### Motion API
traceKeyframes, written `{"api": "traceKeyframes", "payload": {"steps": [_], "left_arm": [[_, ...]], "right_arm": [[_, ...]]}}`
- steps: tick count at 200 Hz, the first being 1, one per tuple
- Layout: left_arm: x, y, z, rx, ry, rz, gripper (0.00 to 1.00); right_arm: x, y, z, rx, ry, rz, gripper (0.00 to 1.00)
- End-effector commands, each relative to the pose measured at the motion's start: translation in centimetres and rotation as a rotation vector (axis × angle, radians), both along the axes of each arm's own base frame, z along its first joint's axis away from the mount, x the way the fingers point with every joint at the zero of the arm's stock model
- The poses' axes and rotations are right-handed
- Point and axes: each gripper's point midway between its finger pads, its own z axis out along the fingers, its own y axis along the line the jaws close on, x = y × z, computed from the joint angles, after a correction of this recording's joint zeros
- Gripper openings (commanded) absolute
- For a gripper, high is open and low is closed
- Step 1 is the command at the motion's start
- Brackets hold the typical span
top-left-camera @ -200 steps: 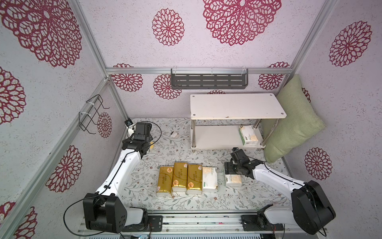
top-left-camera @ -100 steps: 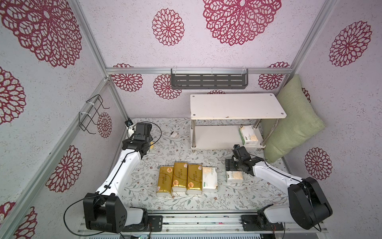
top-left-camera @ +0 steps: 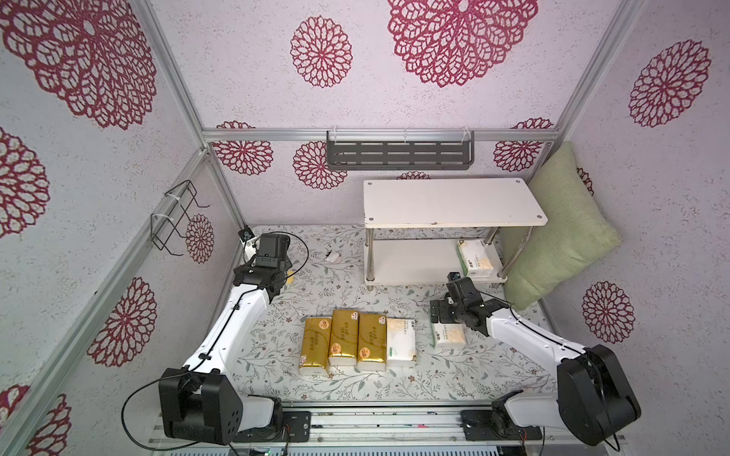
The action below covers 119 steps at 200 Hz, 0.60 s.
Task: Place the tissue boxes on the shelf by color
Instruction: Move the box of tissues to the center of the board, then pick up the box of tissues from the center of the board.
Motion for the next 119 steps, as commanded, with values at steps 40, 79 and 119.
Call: {"api": "traceKeyframes", "payload": {"steps": [40,79,119], "left_arm": [[0.4,-0.4,0.6,-0.004,-0.011,-0.006,0.97],[0.4,-0.4,0.5,-0.002,-0.007,-0.007,0.97],[0.8,-0.8,0.2,-0.009,-0.006,-0.014,0.97]], "right_arm": [[-0.4,-0.6,2.3,0.032,-0.055,-0.037,0.99],[-1.8,-1.1,2.7,0.066,-0.085,-0.071,0.99],[-3.6,-1.0,2.1,0.072,-0.076,-0.088,0.99]]}}
